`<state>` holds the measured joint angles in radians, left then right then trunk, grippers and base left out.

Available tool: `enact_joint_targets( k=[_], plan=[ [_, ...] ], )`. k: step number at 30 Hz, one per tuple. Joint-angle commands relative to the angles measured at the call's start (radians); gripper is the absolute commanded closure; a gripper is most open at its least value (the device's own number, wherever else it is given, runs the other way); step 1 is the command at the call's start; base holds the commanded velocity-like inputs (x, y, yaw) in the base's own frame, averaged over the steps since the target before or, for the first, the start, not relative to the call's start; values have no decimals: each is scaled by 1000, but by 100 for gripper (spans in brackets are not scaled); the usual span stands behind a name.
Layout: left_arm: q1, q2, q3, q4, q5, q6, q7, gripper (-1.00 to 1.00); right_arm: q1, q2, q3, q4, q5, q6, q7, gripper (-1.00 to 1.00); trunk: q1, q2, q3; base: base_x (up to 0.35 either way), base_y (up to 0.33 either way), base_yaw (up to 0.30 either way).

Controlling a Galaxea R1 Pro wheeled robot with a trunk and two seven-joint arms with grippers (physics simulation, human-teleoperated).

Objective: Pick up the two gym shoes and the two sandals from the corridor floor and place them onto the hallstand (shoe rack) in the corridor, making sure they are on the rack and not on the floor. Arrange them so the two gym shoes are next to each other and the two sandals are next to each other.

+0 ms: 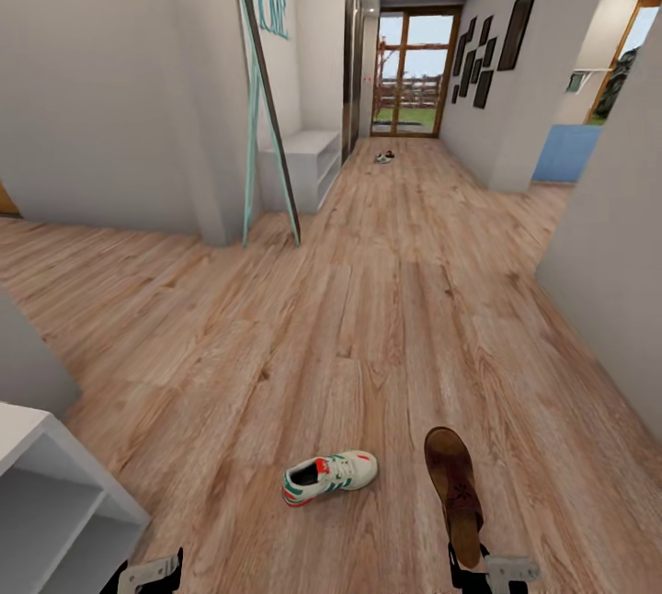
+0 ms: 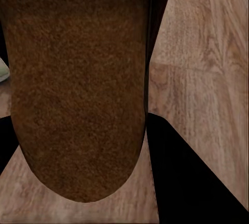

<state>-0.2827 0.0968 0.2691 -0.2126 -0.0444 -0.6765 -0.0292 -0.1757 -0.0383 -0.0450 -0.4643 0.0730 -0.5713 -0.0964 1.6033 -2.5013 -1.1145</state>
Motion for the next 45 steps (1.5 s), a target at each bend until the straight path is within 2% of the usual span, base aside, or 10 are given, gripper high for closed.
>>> enact_joint_targets(
  k=[1, 20, 23, 27, 30, 33, 36, 42, 43, 45],
  plan=[
    [0, 0, 6, 1, -5, -3, -3, -100, -1, 0, -1, 1, 5, -2, -5, 100, 0, 0, 0, 0, 133, -257],
    [-8, 7, -2, -1, -19, 11, -21, -100, -1, -1, -2, 0, 4, 0, -5, 100, 0, 0, 5, 0, 58, -266],
    [-19, 17, -2, -10, -27, 65, -84, -100, -1, -3, -5, -5, 4, 0, -4, 100, 0, 0, 5, 0, 0, -176],
    [-87, 43, -2, -17, -66, 203, -167, -100, -1, -4, -5, -51, 4, 2, -3, 100, 0, 0, 5, 0, 0, -43],
    [-142, 50, -2, -18, -106, 275, -193, -100, -1, -5, -6, -112, 4, 6, -2, 100, 0, 0, 5, 0, 0, -11],
    [-206, 46, -1, -18, -200, 339, -203, -100, -1, -6, -5, -162, 5, 15, -2, 100, 0, 0, 5, 0, 0, -3],
    [-234, 42, 0, -18, -260, 391, -205, -100, -1, -6, -4, -173, 5, 34, -2, 100, 0, 0, 5, 0, 0, 0],
    [-246, 39, -14, -10, -310, 422, -207, -100, -1, -6, -4, -205, 5, 47, -2, 100, 0, 0, 5, 0, 0, 0],
    [-245, 39, -48, -6, -332, 423, -207, -100, -1, -7, -5, -270, 6, 64, -3, 100, 0, 0, 5, 0, 0, 0],
    [-245, 40, -57, -6, -335, 422, -207, -100, -2, -8, -5, -360, 5, 134, -3, 100, 0, 0, 5, 0, 0, 0]
  ],
)
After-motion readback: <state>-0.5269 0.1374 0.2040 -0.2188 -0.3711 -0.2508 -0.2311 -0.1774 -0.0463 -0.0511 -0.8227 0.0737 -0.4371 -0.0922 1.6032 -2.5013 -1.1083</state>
